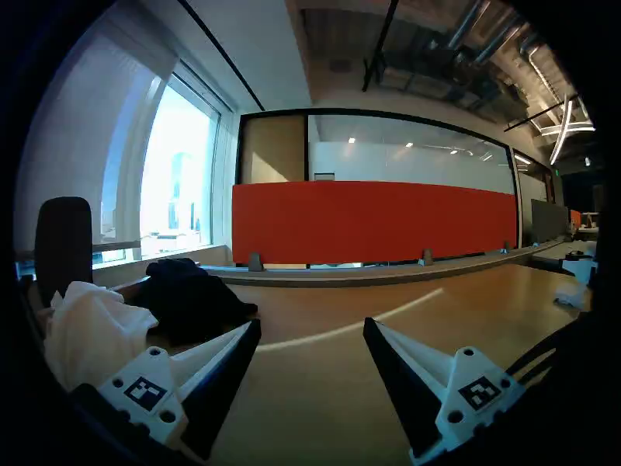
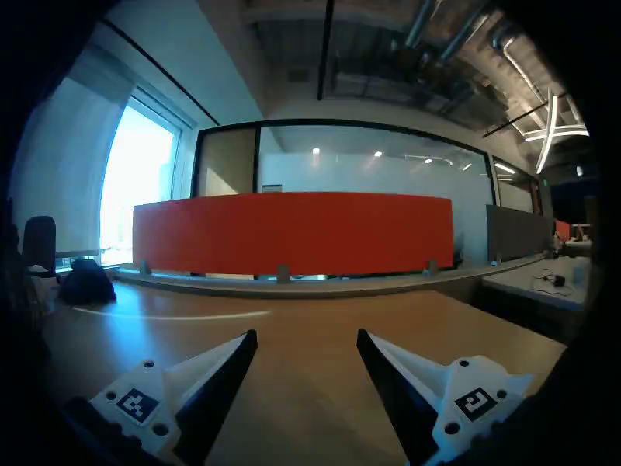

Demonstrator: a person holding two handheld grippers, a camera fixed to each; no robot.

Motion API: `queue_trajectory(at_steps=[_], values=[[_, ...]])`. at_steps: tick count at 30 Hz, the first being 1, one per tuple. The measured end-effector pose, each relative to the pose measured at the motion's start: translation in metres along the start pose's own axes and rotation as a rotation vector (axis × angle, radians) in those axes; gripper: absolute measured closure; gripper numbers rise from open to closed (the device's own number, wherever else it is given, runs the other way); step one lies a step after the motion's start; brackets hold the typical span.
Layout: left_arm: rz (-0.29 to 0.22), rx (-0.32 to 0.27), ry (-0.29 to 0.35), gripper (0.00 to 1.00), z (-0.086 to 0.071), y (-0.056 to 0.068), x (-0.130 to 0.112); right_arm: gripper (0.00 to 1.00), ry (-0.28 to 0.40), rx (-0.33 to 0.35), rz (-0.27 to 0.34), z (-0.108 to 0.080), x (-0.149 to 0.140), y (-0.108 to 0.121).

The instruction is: Fold towel

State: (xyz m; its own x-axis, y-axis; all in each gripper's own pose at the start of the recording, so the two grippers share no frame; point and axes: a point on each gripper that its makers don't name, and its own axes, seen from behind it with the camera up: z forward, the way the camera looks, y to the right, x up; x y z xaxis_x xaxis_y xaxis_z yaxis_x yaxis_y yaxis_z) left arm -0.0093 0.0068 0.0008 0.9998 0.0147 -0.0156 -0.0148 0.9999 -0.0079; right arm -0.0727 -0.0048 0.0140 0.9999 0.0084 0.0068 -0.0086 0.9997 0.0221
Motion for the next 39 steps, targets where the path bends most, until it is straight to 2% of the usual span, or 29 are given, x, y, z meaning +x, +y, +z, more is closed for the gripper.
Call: queue_trajectory(at_steps=[39], values=[[0.000, 0.000, -0.001, 0.02, 0.0003, -0.0009, 0.0001, 0.00, -0.001, -0.002, -0.006, -0.0011, -0.0040, 0.0004]])
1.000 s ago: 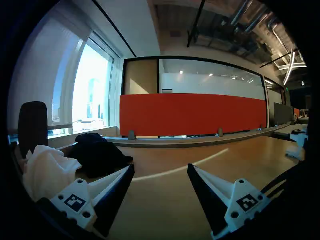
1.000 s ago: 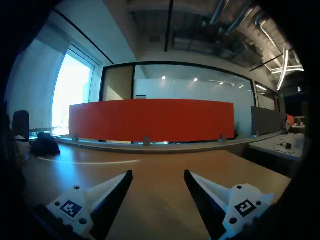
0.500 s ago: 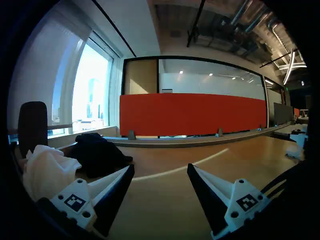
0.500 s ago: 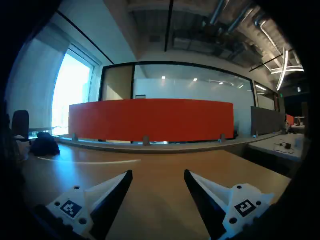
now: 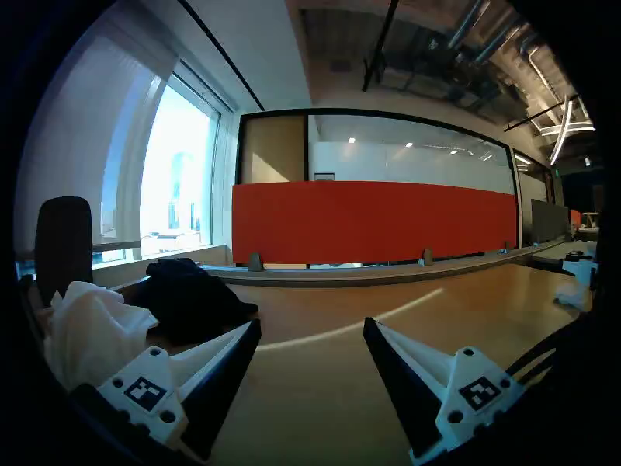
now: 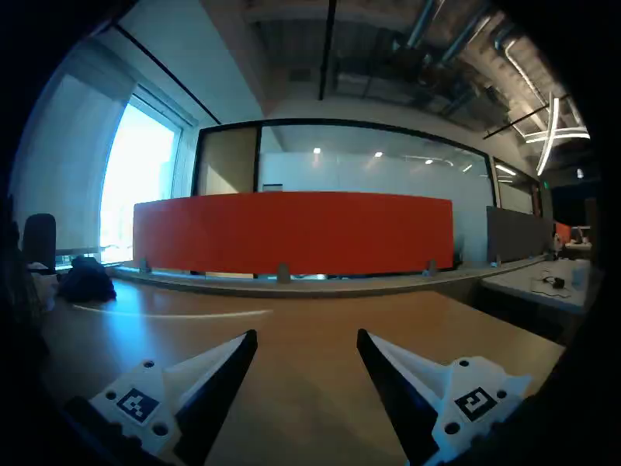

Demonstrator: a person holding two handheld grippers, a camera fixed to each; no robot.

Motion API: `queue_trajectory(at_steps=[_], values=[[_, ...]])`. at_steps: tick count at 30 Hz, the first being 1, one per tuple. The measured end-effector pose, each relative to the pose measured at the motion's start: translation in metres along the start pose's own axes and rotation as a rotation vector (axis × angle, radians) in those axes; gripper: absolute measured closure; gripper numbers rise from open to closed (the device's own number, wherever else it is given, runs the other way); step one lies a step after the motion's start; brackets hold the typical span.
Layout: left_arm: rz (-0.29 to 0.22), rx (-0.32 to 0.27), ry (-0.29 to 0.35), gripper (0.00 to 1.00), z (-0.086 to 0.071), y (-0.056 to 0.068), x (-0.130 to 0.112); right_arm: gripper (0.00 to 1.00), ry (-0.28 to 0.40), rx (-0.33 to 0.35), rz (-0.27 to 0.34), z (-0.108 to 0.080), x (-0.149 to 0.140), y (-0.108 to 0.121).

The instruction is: Fold towel

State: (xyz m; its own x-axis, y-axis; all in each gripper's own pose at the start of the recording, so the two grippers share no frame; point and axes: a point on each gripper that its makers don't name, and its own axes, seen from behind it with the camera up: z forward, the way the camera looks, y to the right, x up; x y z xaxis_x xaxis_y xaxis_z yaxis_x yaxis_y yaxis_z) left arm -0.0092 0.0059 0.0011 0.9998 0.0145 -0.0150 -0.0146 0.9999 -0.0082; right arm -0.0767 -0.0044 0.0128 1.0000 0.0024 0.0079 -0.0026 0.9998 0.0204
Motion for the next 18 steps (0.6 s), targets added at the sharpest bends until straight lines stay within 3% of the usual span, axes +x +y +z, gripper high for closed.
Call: queue_trajectory(at_steps=[18], values=[[-0.001, 0.000, 0.001, 0.02, 0.0011, -0.0004, -0.0010, 0.00, 0.000, 0.000, 0.000, 0.0005, 0.0006, 0.0004]])
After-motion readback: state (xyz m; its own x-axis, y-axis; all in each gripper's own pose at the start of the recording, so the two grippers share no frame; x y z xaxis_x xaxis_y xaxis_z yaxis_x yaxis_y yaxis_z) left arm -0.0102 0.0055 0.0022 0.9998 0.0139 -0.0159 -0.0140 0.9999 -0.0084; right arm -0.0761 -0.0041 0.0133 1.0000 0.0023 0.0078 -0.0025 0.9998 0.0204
